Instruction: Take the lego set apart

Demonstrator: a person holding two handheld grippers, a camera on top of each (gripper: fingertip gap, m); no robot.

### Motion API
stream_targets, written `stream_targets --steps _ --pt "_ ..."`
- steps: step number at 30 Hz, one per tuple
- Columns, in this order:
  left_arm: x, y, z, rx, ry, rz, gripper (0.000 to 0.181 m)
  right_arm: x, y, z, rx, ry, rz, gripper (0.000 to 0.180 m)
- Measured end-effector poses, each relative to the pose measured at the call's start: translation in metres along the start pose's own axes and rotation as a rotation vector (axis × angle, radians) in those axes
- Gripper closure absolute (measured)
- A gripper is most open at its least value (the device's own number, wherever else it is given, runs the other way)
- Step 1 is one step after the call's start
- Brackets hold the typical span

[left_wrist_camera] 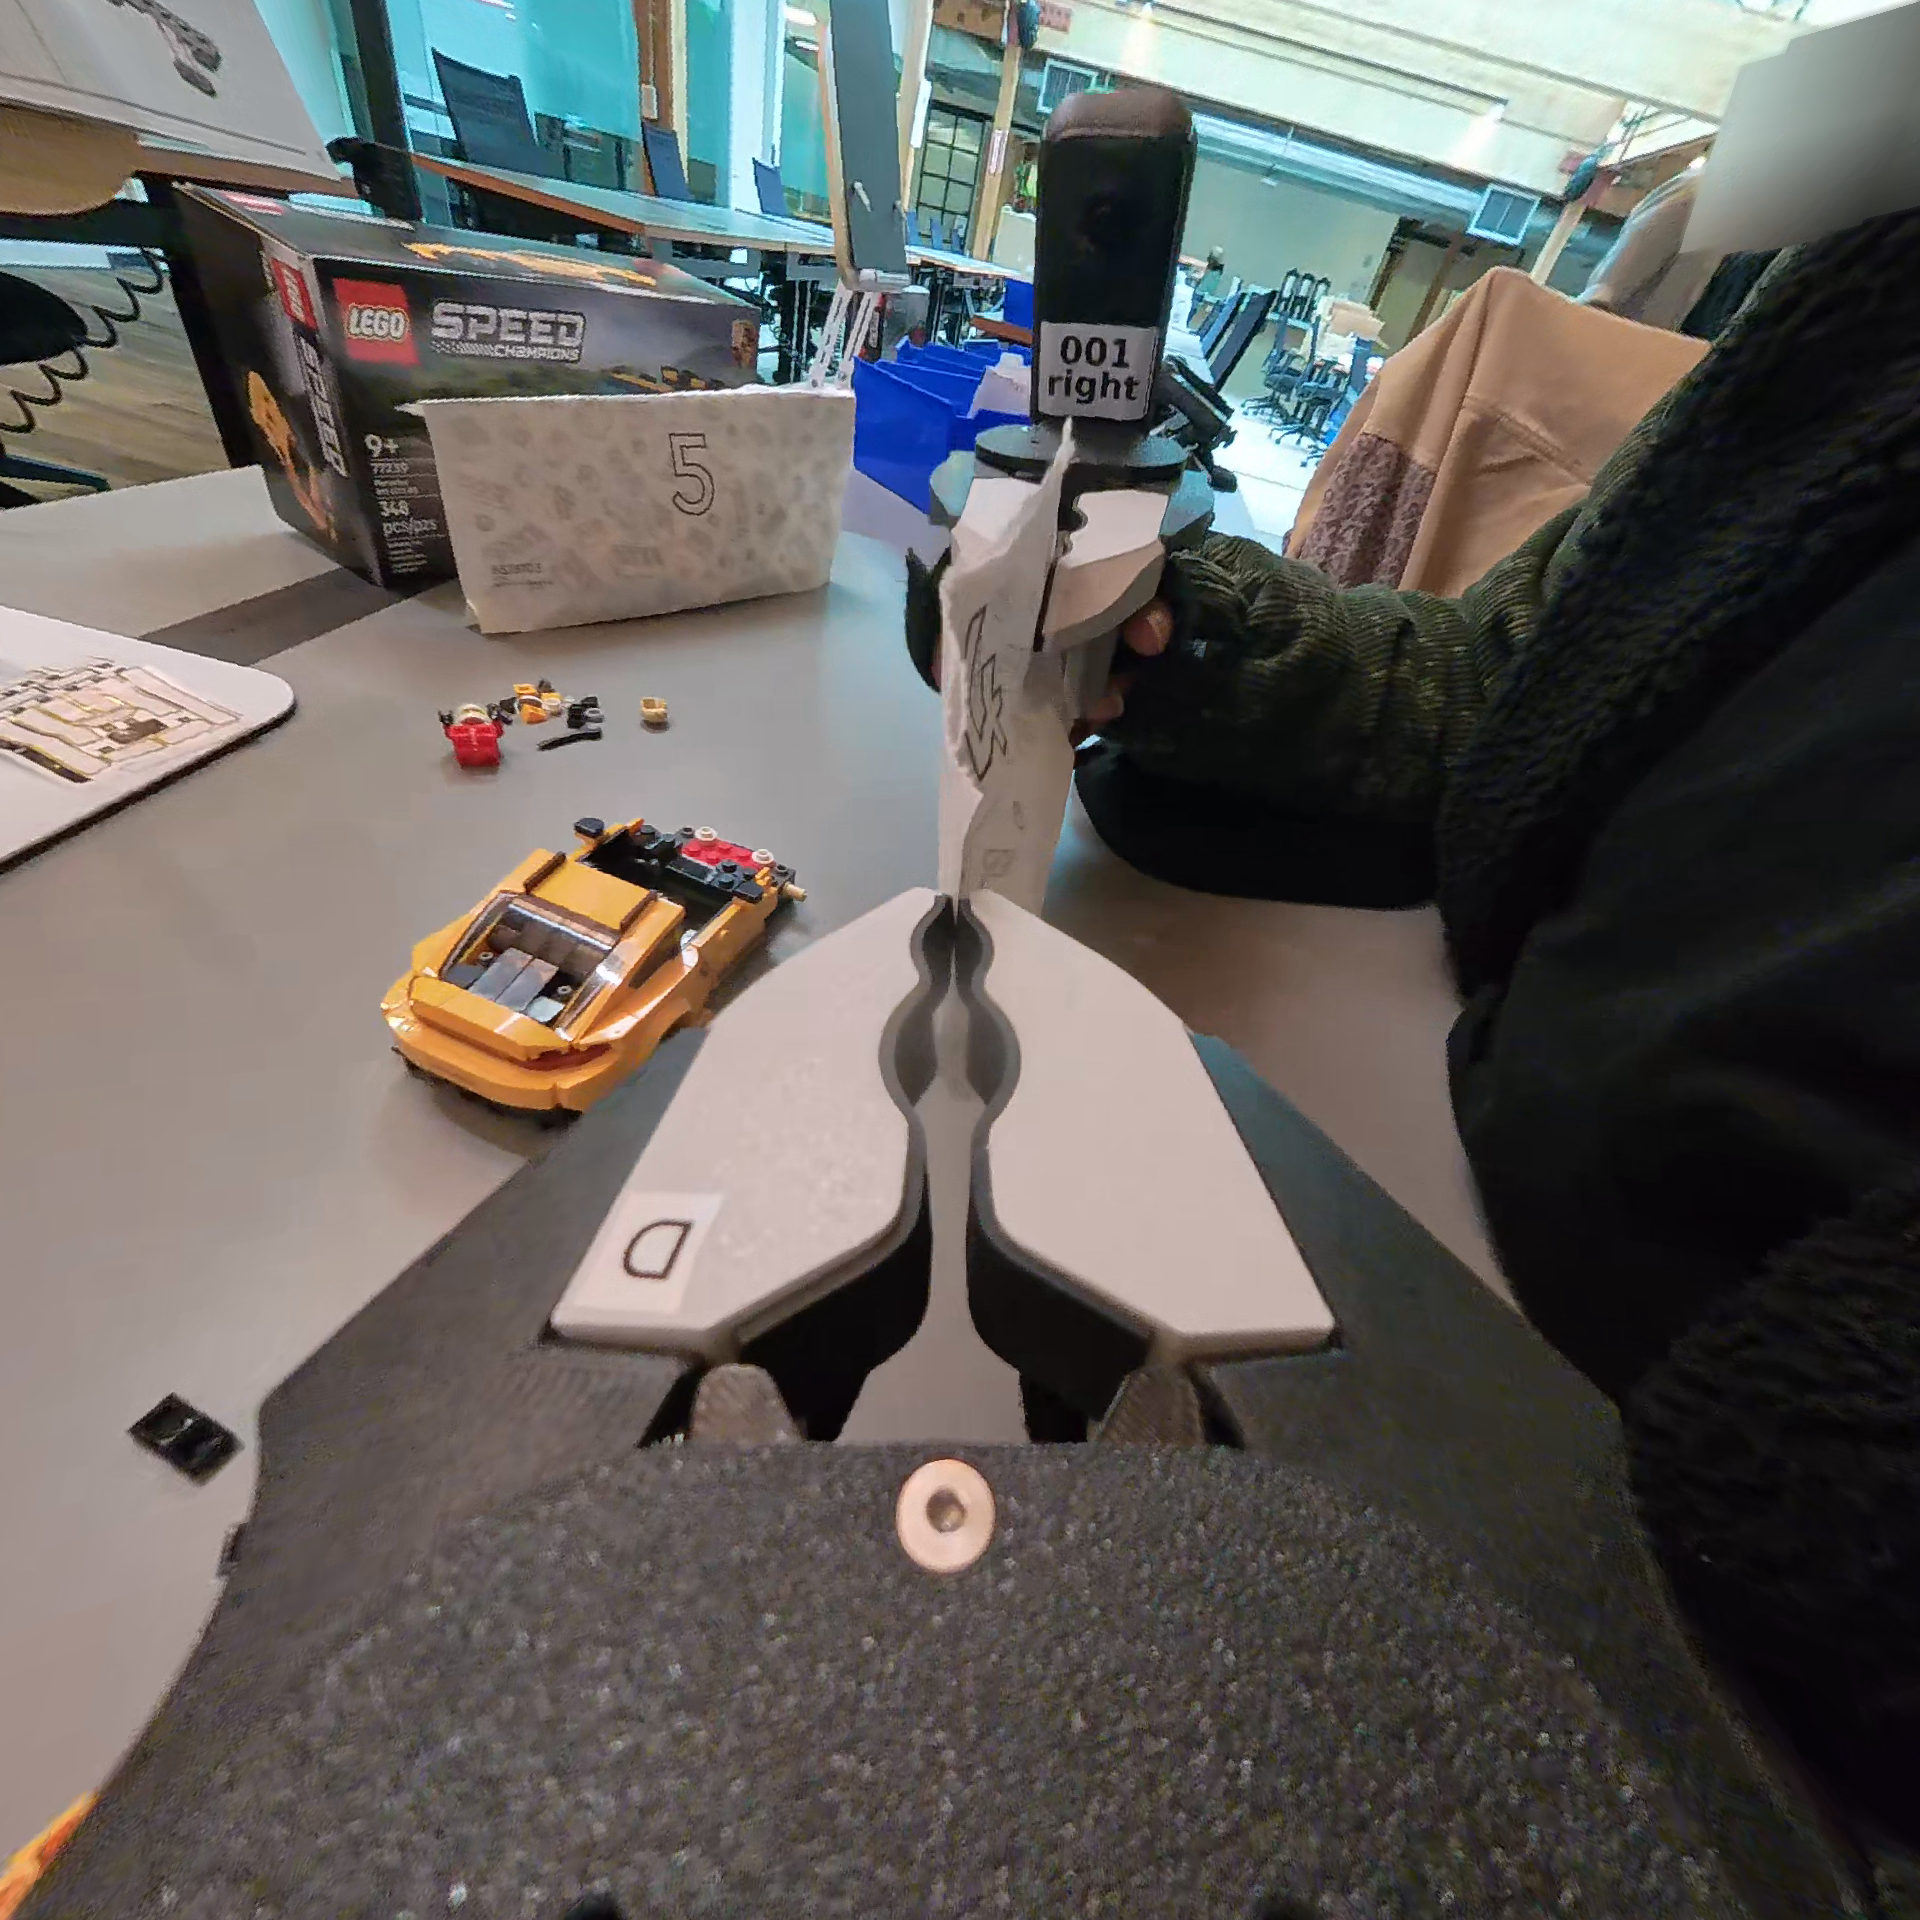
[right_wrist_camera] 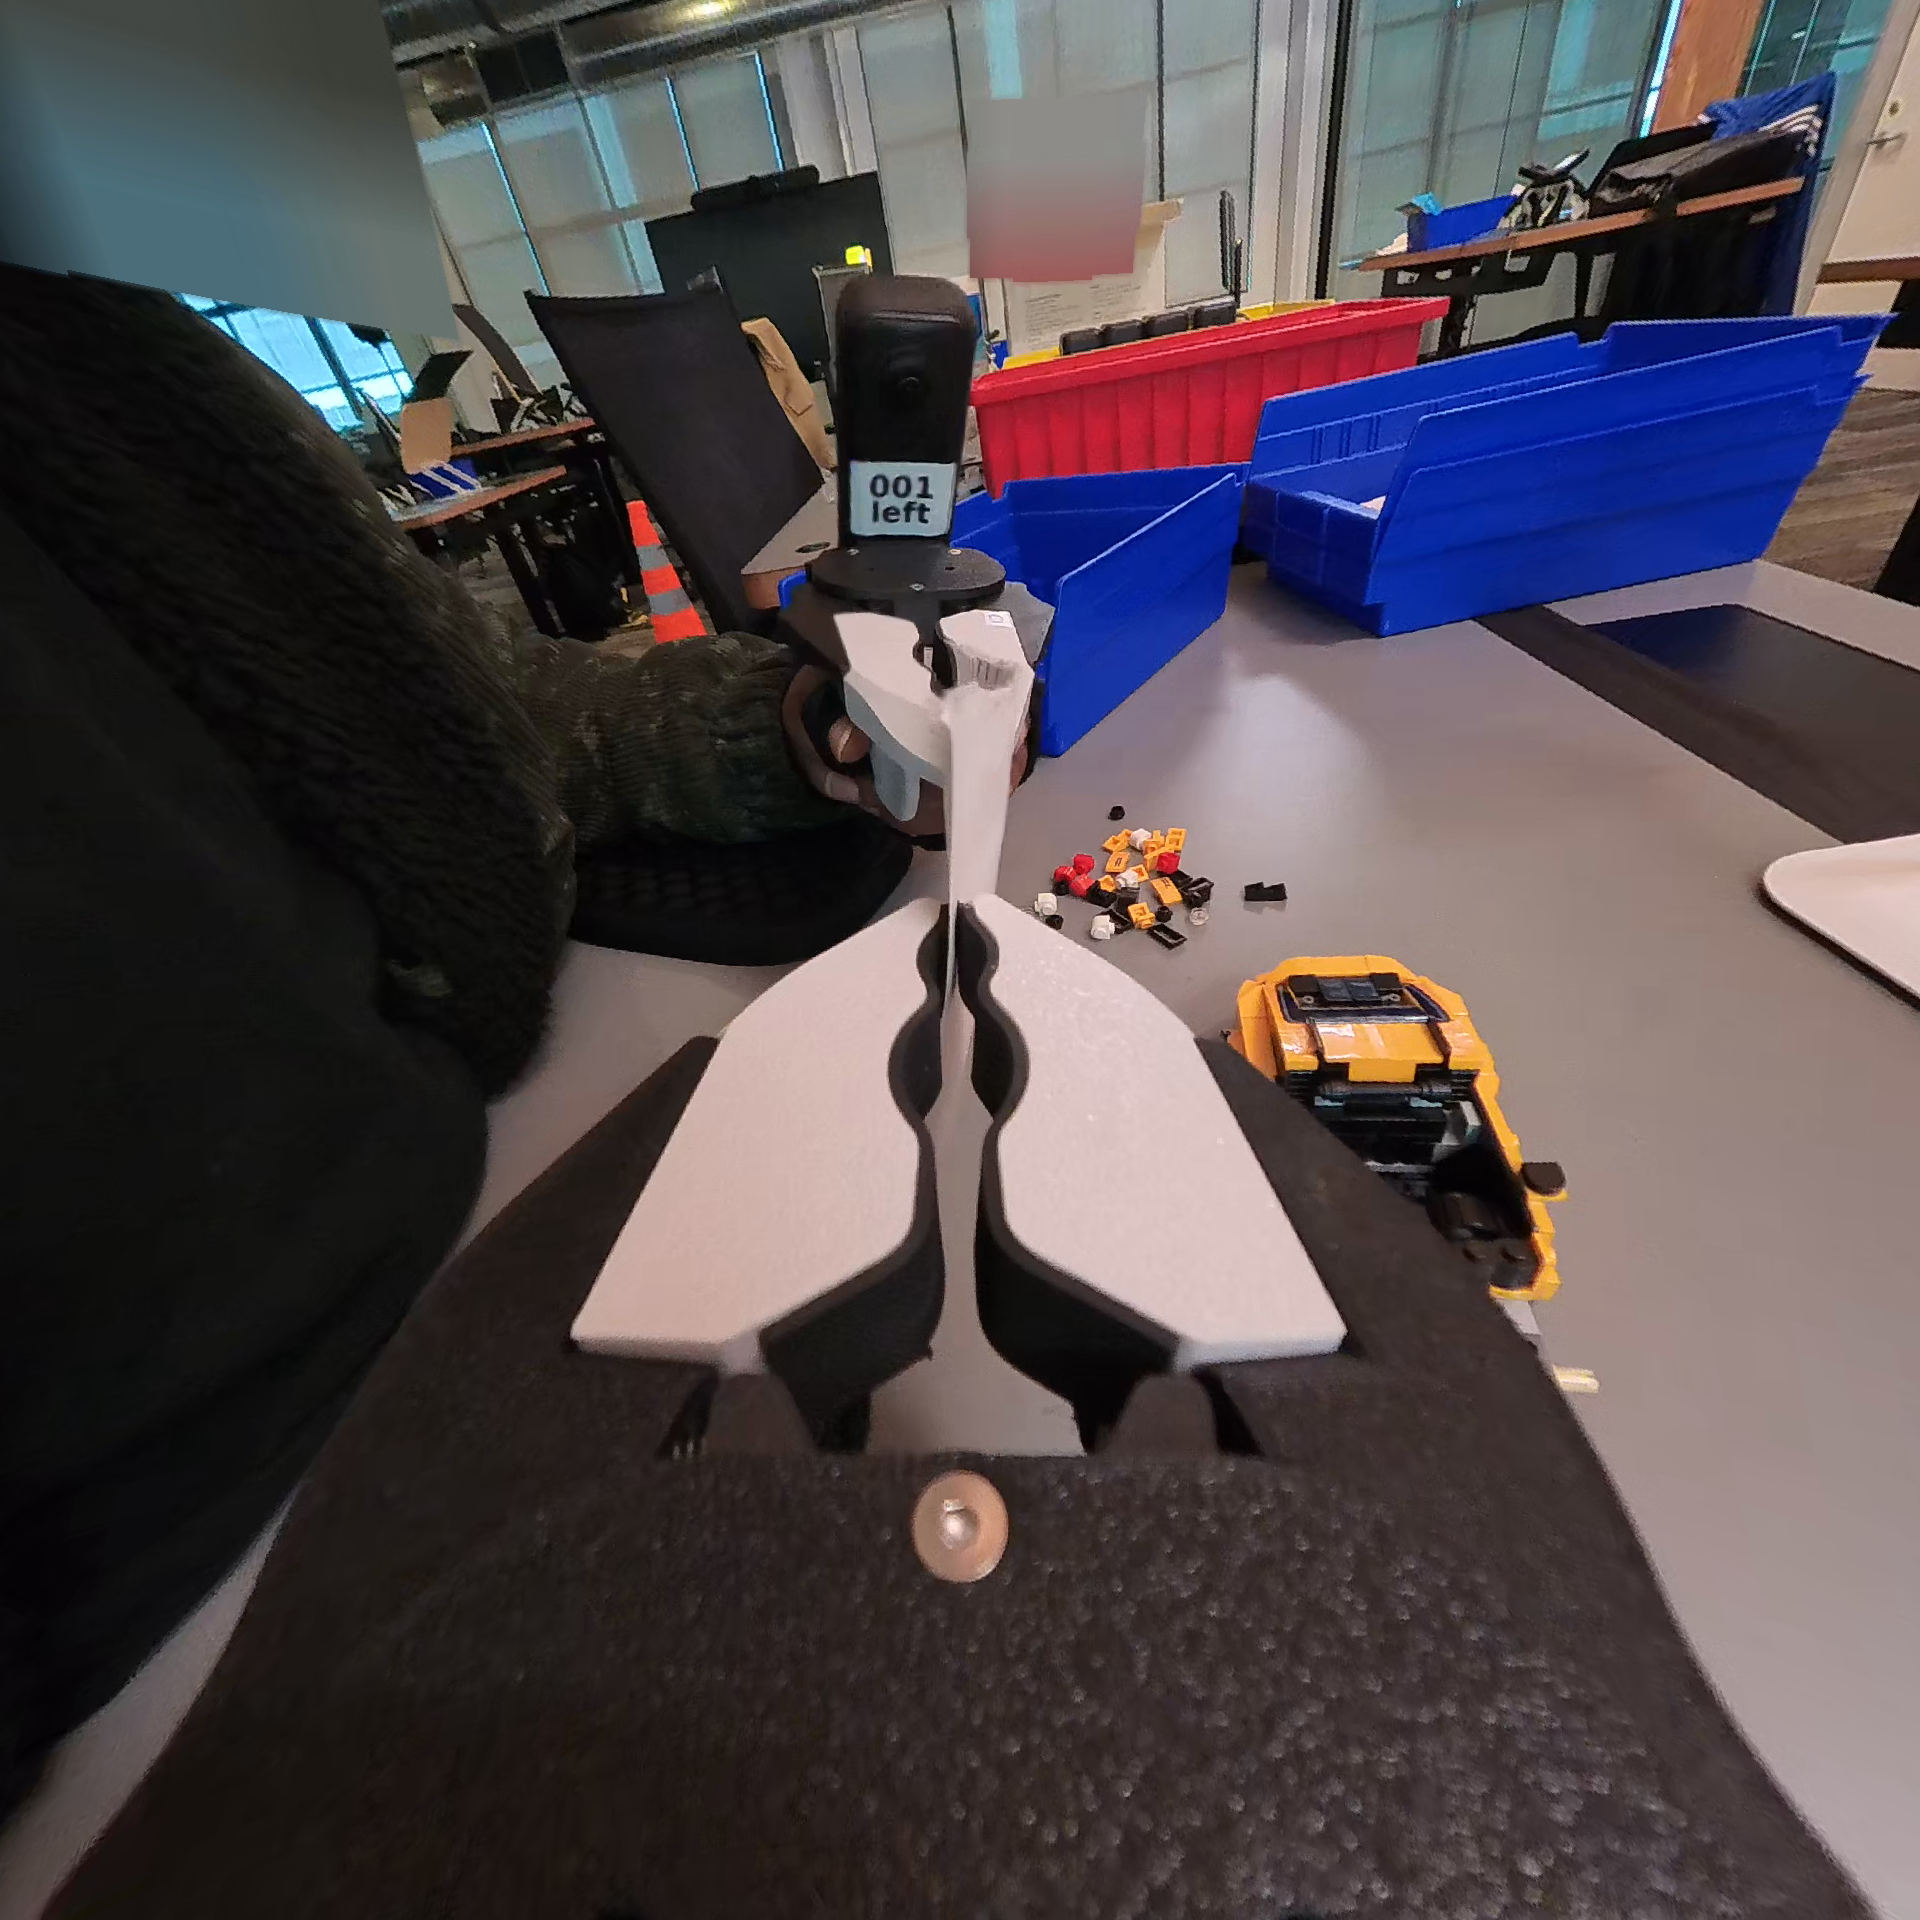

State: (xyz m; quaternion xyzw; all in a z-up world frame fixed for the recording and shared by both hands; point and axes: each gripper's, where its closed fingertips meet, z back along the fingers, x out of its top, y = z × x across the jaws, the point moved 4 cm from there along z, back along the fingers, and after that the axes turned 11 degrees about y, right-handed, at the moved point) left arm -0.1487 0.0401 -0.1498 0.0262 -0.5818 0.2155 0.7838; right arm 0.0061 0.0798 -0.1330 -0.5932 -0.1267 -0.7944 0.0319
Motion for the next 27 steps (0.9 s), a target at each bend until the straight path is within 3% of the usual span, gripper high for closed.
stream_targets --steps 10,27 --pt "0.0 -0.006 -0.006 -0.04 0.005 0.02 0.181 -0.004 0.012 -0.013 0.044 0.021 0.015 0.18" --pt "0.009 -0.008 0.009 -0.102 -0.072 0.053 0.181 -0.002 0.0 0.014 -0.079 0.04 0.065 0.18"
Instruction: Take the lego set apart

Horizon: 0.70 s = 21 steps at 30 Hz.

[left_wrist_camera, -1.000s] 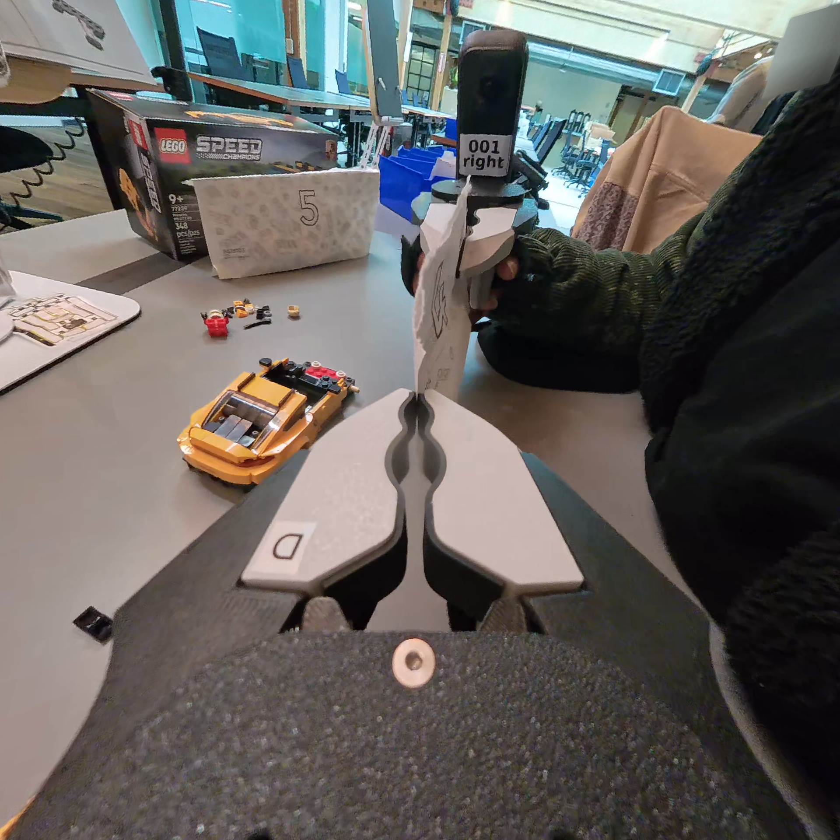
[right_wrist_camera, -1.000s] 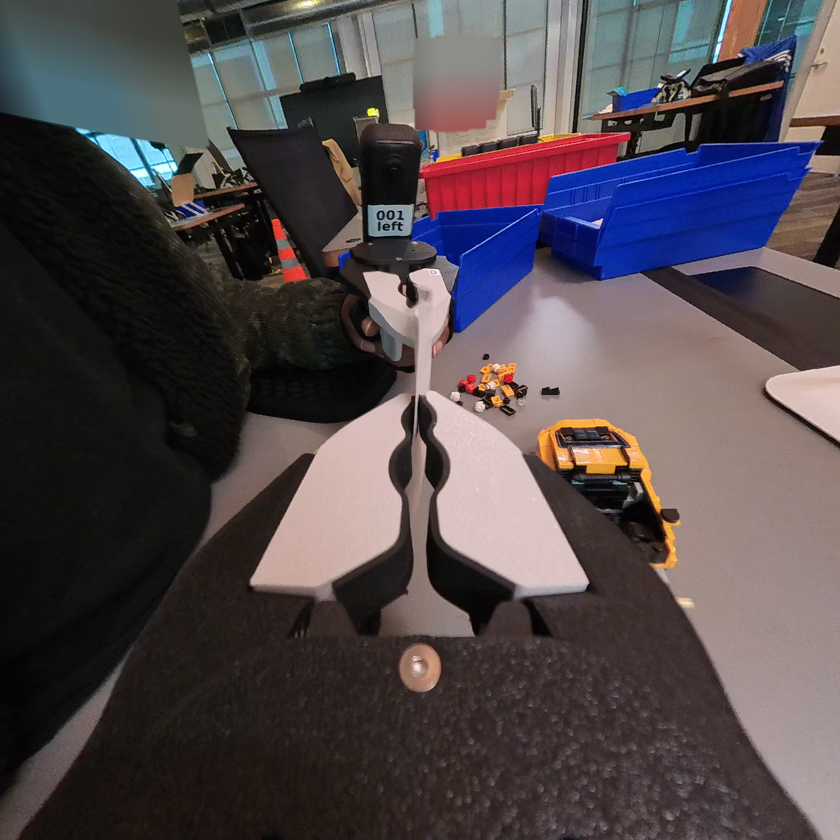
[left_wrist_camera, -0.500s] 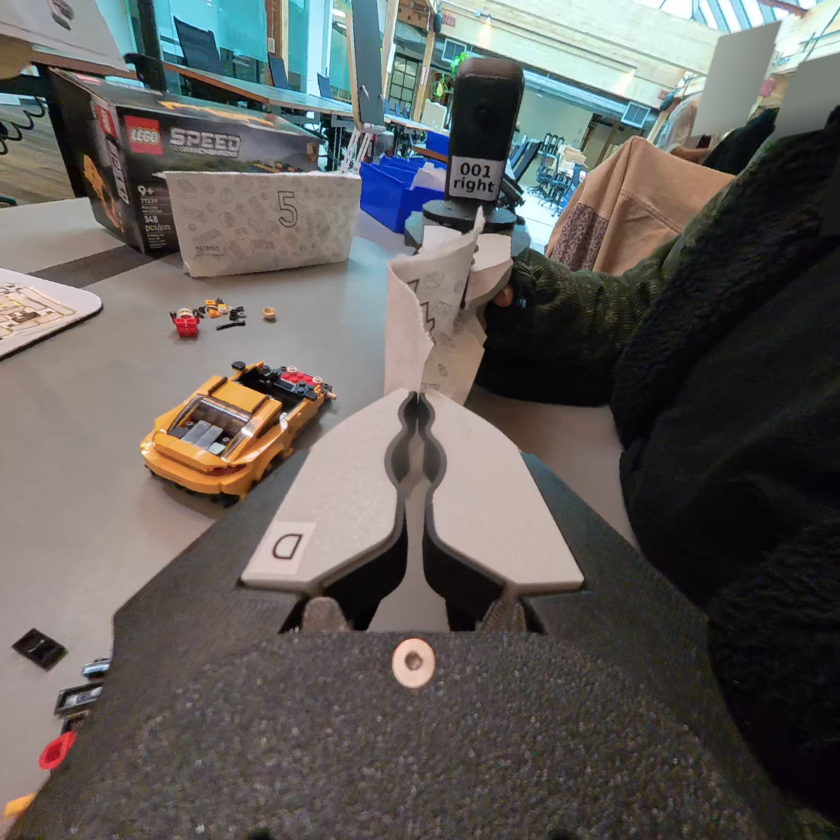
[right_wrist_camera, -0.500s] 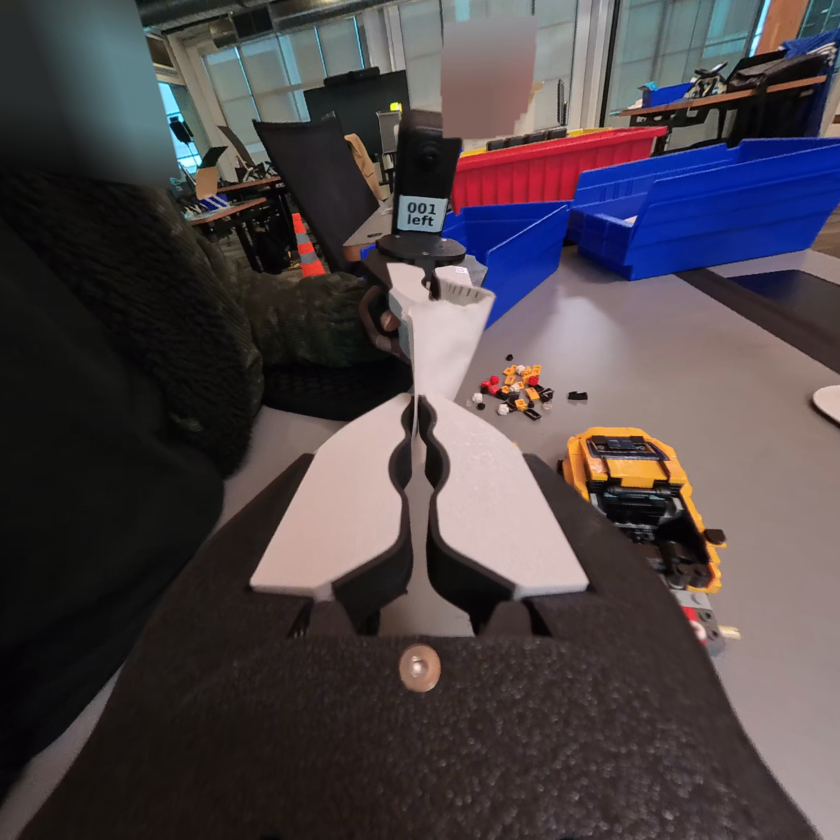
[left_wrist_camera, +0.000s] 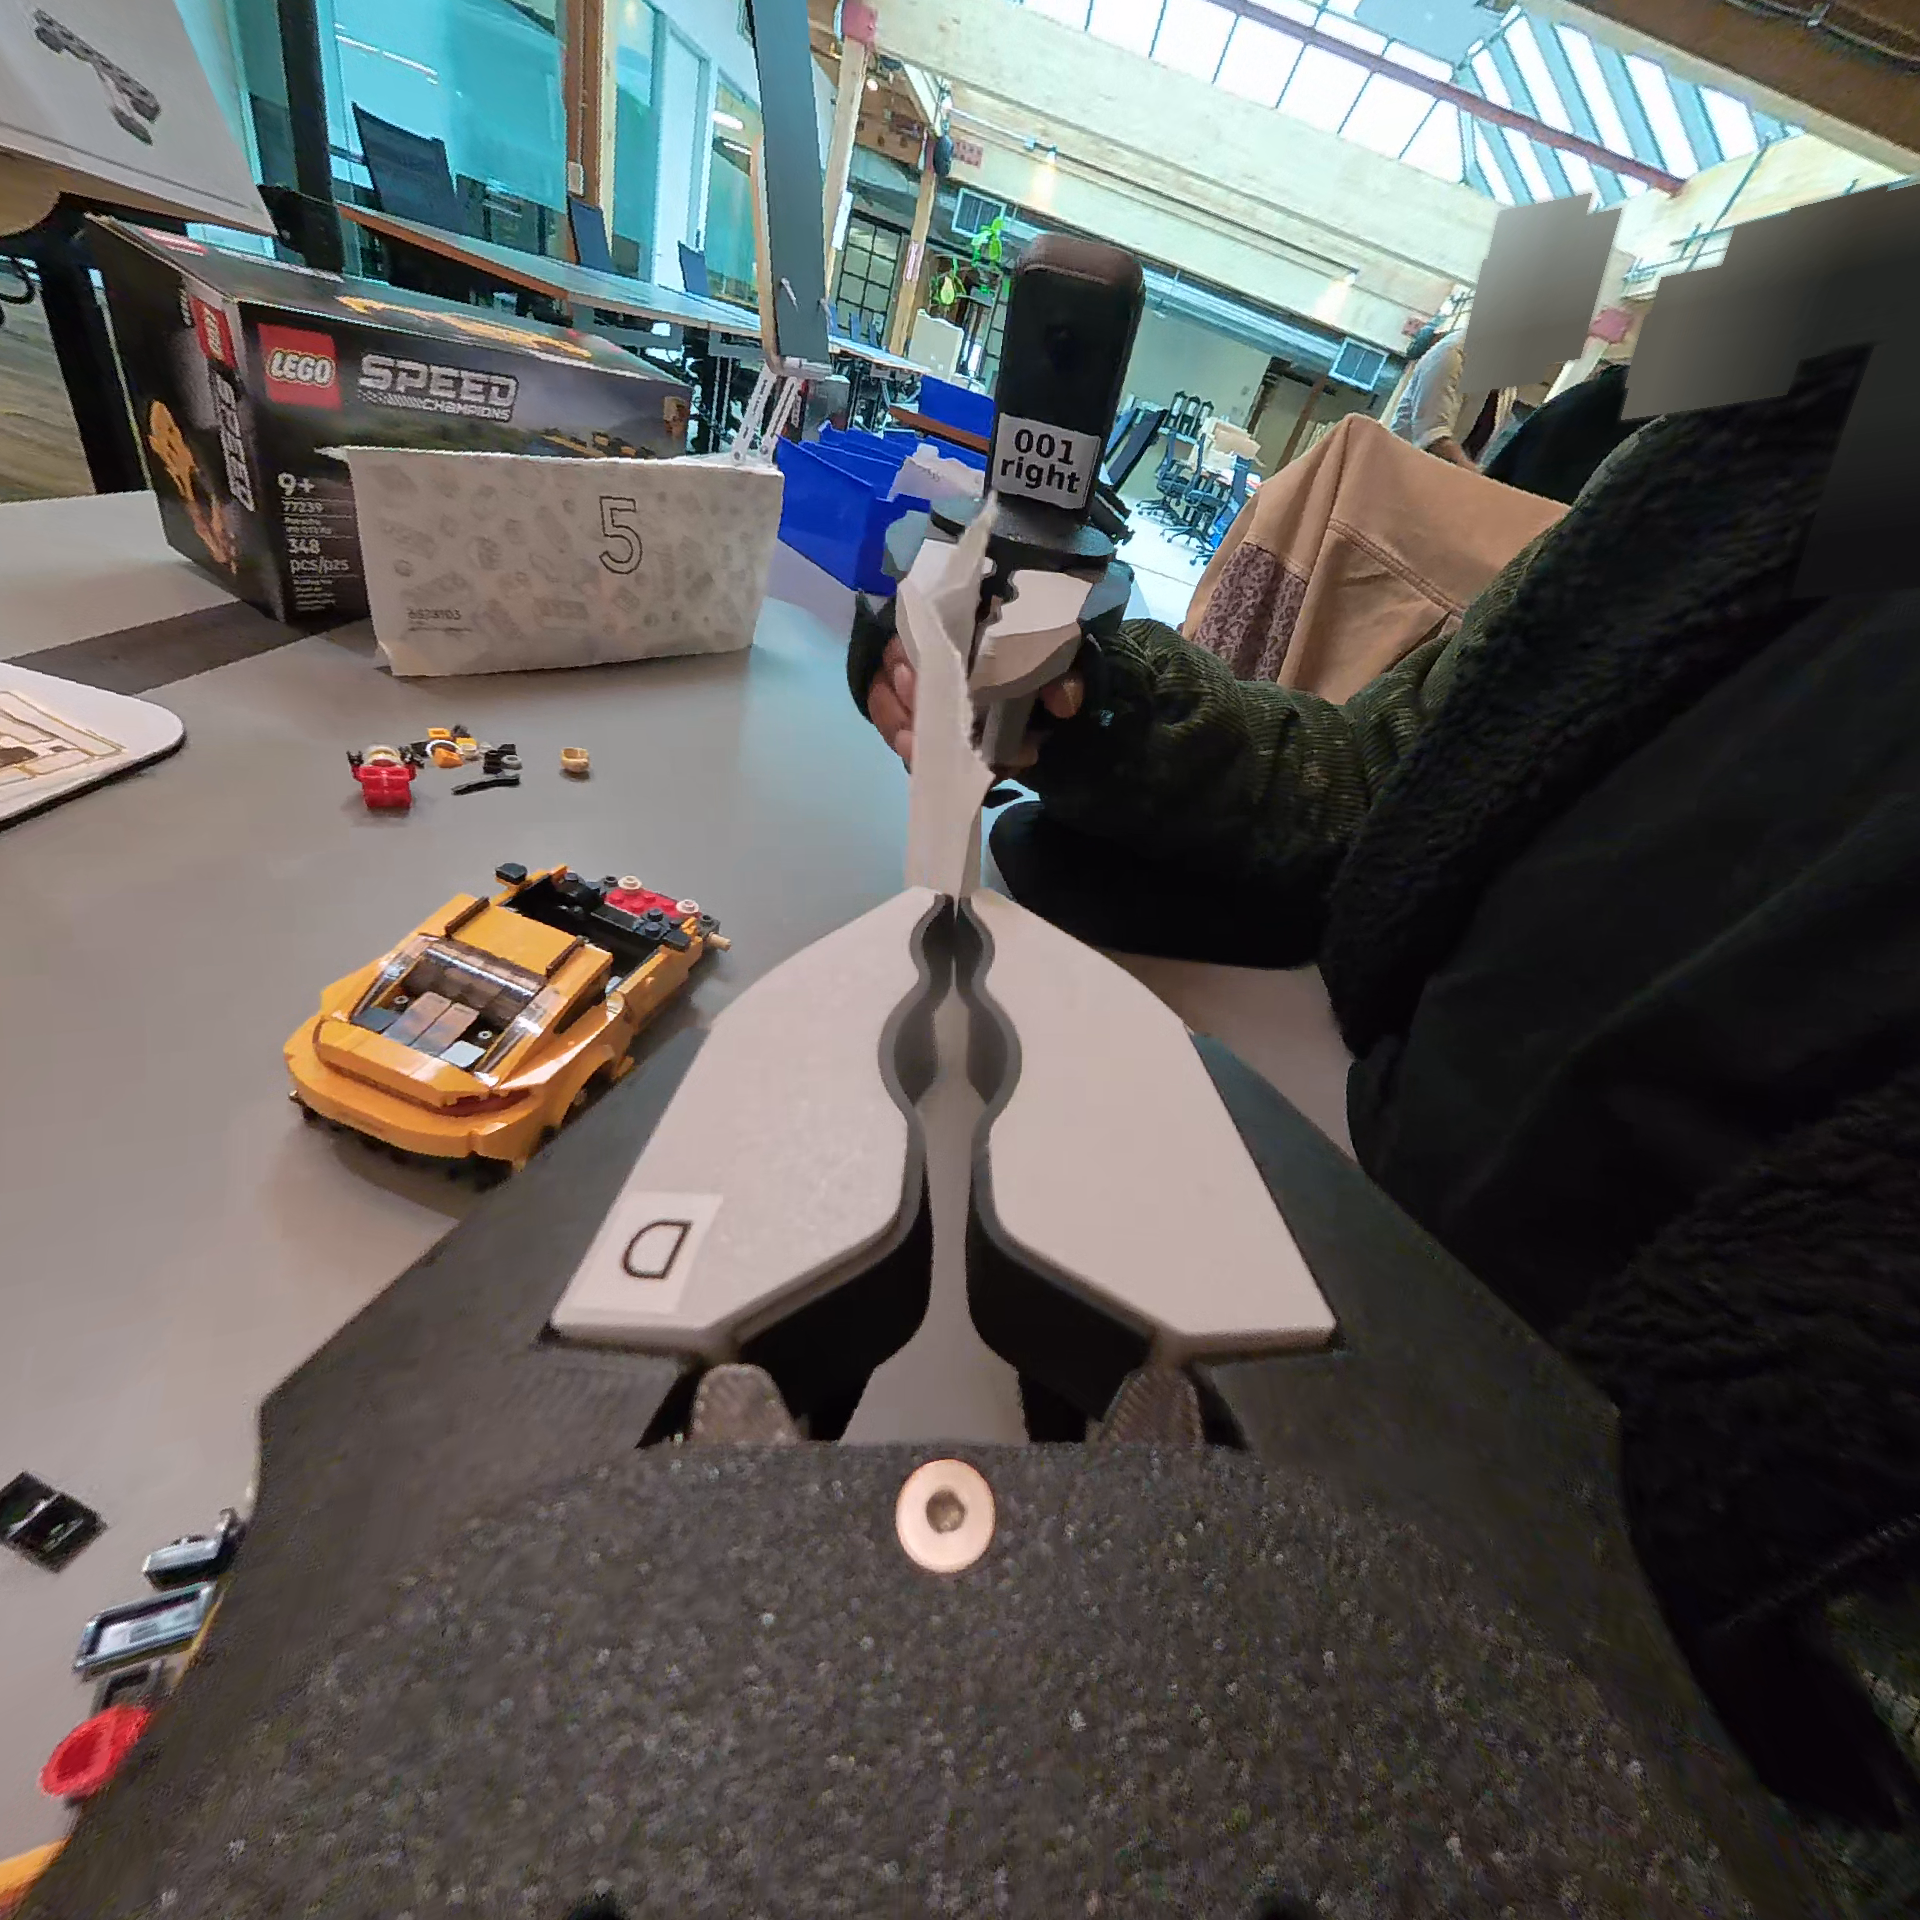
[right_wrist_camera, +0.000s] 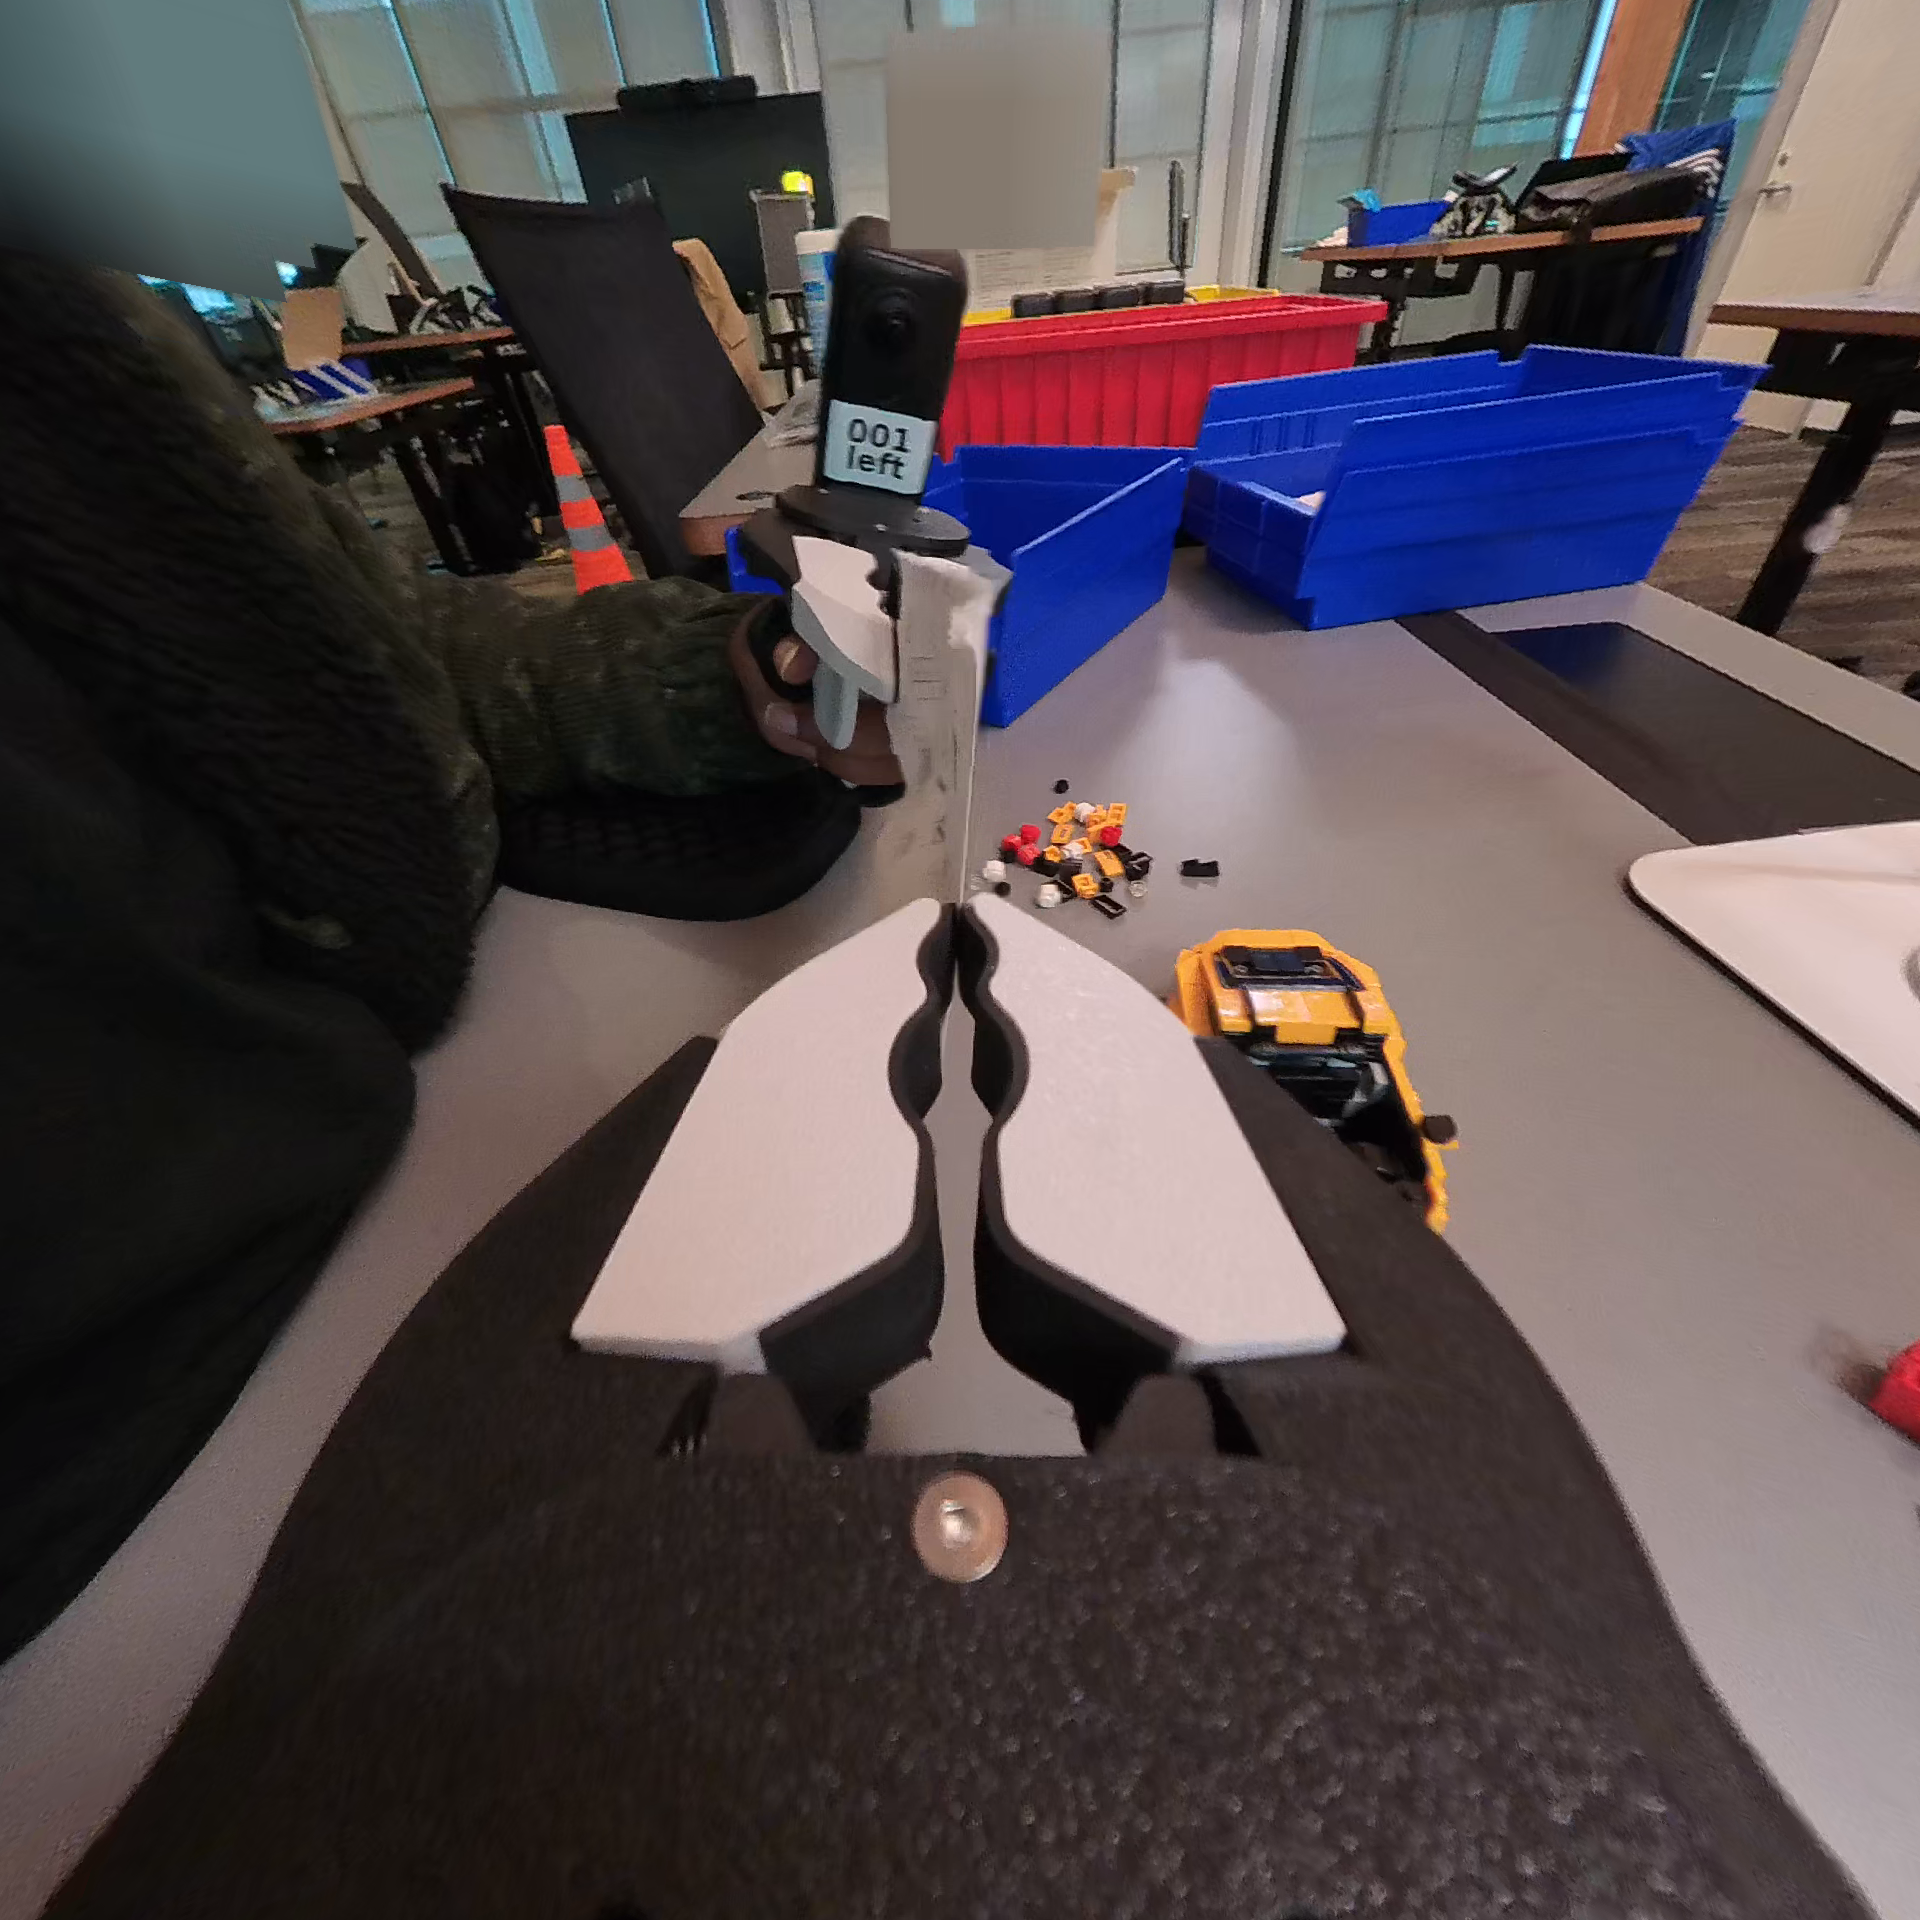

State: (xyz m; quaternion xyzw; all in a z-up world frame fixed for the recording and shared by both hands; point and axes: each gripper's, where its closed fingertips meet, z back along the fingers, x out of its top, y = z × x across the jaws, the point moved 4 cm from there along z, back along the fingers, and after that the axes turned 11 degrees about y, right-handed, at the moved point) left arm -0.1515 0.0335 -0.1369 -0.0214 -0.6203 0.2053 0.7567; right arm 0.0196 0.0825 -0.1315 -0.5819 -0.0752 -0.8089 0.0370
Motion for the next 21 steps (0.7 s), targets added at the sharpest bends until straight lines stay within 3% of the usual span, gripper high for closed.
stream_targets --steps 13,21 --pt "-0.005 -0.011 -0.008 -0.051 0.054 -0.033 0.181 -0.003 0.036 -0.016 0.251 0.002 0.073 0.18" --pt "-0.018 -0.01 -0.014 0.003 0.182 -0.065 0.18 0.006 0.022 0.002 0.177 -0.078 0.057 0.18"
